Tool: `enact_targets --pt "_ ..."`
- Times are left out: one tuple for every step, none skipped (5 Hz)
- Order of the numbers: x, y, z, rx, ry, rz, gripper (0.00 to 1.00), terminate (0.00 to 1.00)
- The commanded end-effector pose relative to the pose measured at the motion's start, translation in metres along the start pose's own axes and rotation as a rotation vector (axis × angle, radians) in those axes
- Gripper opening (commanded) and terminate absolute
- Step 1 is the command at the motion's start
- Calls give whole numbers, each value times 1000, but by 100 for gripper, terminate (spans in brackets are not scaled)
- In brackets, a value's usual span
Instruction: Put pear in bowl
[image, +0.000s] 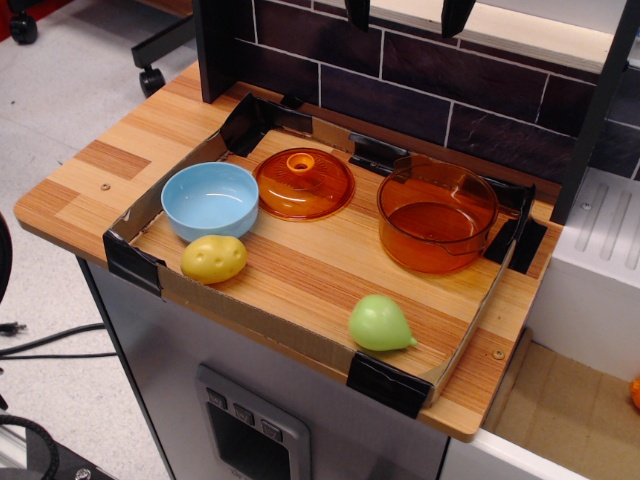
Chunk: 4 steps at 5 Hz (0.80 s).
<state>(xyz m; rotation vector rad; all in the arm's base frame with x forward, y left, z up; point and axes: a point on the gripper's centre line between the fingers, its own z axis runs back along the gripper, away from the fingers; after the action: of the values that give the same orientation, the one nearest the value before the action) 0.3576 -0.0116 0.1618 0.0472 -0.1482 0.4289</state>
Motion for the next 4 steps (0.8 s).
enact_targets --pt "0 0 0 0 0 0 100 0" --pt "-18 20 -17 -20 83 171 100 0" --pt "-43 34 -29 -61 99 160 100 0" --pt "-64 42 -36 -114 123 65 100 0"
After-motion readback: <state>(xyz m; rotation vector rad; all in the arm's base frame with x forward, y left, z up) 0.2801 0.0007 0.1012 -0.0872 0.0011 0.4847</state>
